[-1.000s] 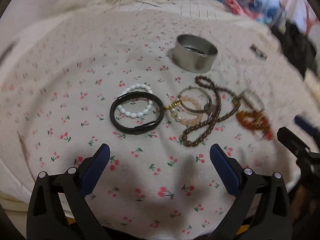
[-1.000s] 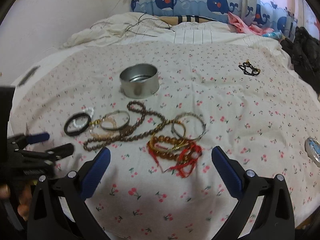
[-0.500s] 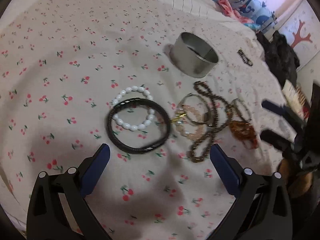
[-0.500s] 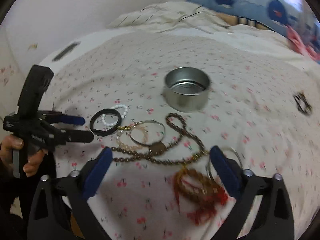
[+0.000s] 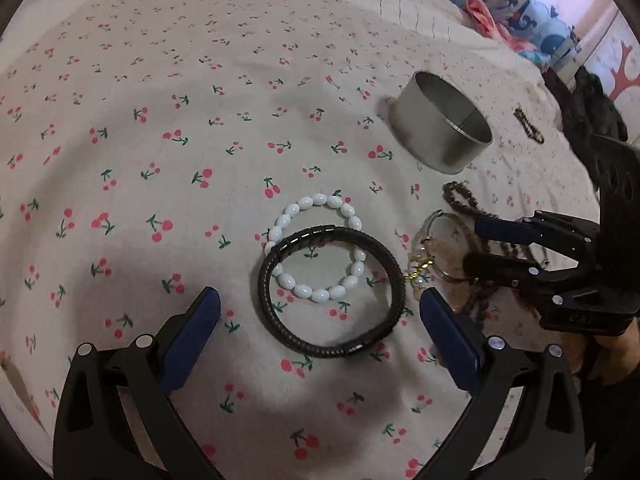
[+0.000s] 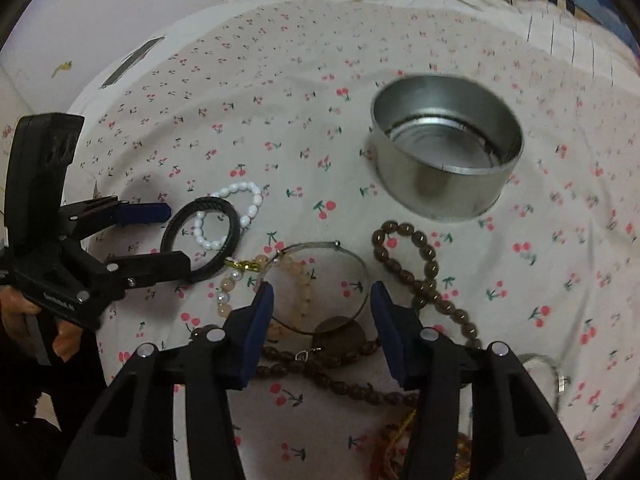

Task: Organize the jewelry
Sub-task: 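Reach the left tool to the black leather bracelet and grasp it, then carry the black bracelet over the silver tin and open the left tool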

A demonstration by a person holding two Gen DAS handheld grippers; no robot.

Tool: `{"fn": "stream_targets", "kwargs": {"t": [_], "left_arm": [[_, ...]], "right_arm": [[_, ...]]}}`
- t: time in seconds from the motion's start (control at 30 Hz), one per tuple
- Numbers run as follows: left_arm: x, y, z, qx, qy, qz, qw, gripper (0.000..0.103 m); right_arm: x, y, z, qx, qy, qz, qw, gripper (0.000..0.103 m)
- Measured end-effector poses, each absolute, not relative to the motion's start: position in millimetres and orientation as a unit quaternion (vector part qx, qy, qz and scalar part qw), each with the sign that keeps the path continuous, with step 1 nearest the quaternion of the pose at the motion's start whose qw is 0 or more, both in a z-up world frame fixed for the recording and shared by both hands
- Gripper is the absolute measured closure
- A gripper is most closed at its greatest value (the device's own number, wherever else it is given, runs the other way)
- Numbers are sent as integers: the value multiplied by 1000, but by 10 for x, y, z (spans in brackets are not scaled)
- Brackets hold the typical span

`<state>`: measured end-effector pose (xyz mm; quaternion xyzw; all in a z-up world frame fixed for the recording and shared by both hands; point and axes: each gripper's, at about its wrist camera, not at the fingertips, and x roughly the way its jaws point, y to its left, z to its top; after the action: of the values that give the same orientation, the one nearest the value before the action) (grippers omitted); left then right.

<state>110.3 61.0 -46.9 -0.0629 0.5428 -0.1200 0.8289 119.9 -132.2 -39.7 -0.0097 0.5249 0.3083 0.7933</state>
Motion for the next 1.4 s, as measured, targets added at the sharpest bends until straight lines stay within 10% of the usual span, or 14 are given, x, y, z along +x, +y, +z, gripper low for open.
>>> {"fn": "stream_targets", "kwargs": {"t": [0.2, 0.47, 0.73, 1.4], "left_arm": [[1161, 589, -518, -54, 539, -120, 832, 17], [1146, 566, -582, -52, 546, -144, 824, 78], [1078, 631, -517, -53, 542, -143, 826, 95], [1053, 808, -464, -53, 567, -144, 809, 76]], "right_arm": [[1277, -1409, -500, 20, 539, 305, 785, 57], [1334, -1369, -550, 11, 543, 287, 789, 73], [1309, -1475, -440, 27, 522, 288, 803, 97], [1309, -1573, -316, 60, 502, 297, 810, 97]]}}
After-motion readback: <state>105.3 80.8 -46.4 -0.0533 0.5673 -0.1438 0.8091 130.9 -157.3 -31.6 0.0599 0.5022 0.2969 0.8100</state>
